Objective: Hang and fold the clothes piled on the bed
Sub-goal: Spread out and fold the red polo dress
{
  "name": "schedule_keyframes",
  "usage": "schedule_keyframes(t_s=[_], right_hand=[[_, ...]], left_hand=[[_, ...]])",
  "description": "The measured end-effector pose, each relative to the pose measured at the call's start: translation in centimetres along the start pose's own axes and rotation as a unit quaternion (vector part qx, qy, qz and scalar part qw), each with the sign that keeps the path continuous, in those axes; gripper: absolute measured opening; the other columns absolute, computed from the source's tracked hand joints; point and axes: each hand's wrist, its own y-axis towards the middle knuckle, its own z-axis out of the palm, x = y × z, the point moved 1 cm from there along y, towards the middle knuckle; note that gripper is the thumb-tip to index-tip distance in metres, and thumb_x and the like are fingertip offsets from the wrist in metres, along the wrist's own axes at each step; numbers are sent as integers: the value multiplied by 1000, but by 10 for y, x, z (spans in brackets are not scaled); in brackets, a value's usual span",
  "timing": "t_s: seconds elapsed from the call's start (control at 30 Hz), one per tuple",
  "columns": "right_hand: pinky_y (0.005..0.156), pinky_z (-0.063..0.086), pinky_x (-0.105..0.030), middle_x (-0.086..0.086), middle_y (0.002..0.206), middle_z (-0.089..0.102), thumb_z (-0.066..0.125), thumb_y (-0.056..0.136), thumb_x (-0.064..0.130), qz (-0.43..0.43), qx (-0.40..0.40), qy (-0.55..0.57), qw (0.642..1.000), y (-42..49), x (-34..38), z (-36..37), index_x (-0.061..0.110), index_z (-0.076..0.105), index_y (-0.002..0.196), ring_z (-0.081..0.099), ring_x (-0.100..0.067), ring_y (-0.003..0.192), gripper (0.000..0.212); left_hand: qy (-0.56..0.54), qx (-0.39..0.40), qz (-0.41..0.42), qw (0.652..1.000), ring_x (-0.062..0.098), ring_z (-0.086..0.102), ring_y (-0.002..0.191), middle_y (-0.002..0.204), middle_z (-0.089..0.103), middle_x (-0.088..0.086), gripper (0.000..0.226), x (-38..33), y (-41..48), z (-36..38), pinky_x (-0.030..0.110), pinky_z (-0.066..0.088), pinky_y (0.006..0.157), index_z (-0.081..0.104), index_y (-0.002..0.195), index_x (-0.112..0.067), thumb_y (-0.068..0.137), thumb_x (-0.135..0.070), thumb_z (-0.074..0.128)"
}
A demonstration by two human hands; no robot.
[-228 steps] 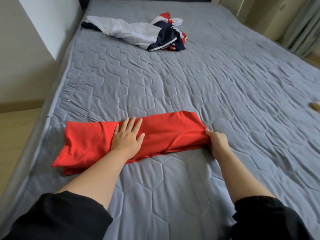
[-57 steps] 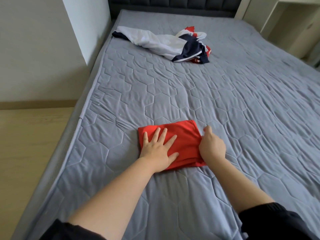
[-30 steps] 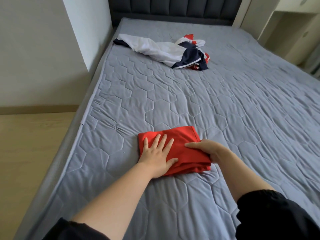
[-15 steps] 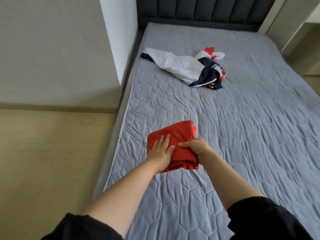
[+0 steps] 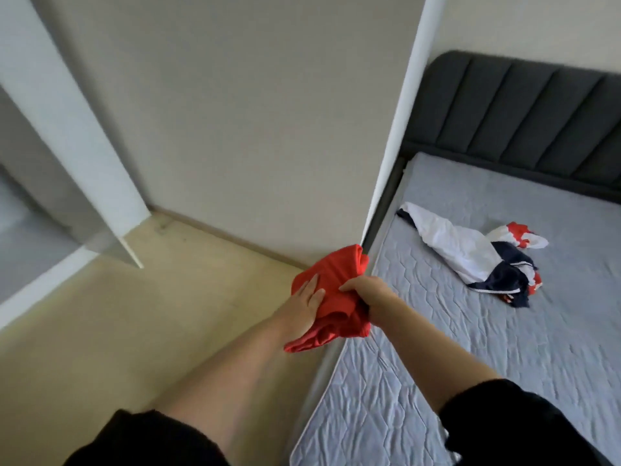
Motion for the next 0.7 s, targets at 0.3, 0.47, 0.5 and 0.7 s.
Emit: schedule_keyframes(t_s=[0.3, 0.47, 0.5, 0.7], right_hand=[[58, 52, -33, -16, 71, 61, 52, 78, -4, -158, 140, -68, 975, -55, 165, 243, 0, 59, 82, 58, -27, 61, 9], [63, 50, -36, -17, 76, 60, 49, 80, -1, -180, 251, -42, 950, -66, 228, 364, -1, 58, 82, 58, -31, 67, 9], [63, 49, -36, -16, 76, 60, 48, 80, 0, -182, 279, -39, 942, -66, 240, 391, -2, 57, 82, 57, -31, 68, 10], [71, 46, -37, -14, 81, 55, 43, 81, 3, -170, 431, -46, 885, -53, 301, 566, 1, 54, 98, 54, -31, 75, 20]], left_hand=[[-203, -235, -76, 947, 20, 36, 136, 151, 35, 0, 53, 74, -64, -291, 38, 28, 115, 28, 149, -22, 101, -42, 36], [-372, -297, -141, 868, 26, 45, 130, 147, 42, 4, 61, 141, -86, -413, 42, 34, 110, 30, 148, -22, 95, -51, 46], [-421, -294, -133, 848, 25, 52, 124, 141, 50, 5, 59, 156, -91, -437, 43, 39, 108, 40, 143, -20, 94, -53, 47], [-524, -345, -99, 773, 28, 68, 102, 114, 70, 7, 55, 244, -126, -578, 41, 57, 82, 58, 122, -21, 81, -58, 60]])
